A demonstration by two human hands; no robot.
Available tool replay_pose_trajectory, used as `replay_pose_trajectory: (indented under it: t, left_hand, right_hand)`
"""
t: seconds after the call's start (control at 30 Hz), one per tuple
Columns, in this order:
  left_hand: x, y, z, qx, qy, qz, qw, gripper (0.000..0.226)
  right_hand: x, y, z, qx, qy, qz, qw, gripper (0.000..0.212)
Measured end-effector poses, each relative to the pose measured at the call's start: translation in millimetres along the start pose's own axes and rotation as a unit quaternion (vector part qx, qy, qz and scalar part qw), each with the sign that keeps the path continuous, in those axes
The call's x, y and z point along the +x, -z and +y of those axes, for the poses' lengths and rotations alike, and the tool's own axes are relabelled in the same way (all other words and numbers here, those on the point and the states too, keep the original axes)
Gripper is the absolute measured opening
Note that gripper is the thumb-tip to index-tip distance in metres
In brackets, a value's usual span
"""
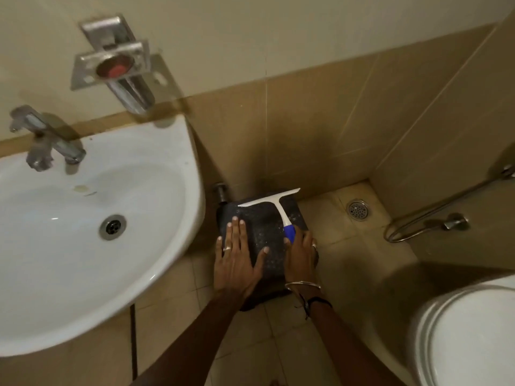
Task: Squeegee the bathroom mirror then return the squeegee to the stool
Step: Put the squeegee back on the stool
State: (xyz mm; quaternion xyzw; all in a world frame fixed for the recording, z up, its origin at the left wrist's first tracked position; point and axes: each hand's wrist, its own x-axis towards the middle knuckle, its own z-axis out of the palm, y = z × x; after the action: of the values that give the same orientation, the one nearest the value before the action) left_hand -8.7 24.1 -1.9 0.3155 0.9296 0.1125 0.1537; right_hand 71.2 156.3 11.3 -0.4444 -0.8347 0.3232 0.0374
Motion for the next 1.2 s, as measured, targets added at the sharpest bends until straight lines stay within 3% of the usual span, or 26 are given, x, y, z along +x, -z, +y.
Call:
replay_pose_trajectory:
  t: [0.47,0.77,1.03,1.2]
  left_hand:
    - [59,-70,-57,0.008,0.043,0.005,0.999,0.104]
    - [59,-49,-61,-0.033,0.053,-0.003,0.998,0.103]
    - [45,-41,-57,0.007,0.033,-0.01,0.999,0.107]
    - [35,-27,-53,0.016,0.023,-0.022,0.999,0.106]
  right_hand:
    - [65,-90,49,0.006,0.005,-0.007,1.0,0.045]
    - [68,-81,45,0.023,-0.011,-0.04,0.999,0.049]
    - [71,-69,38,0.035,-0.023,-0.087,0.995,0.052]
    - [63,-54,41,-0.026,-0.001,-0.052,0.998,0.069]
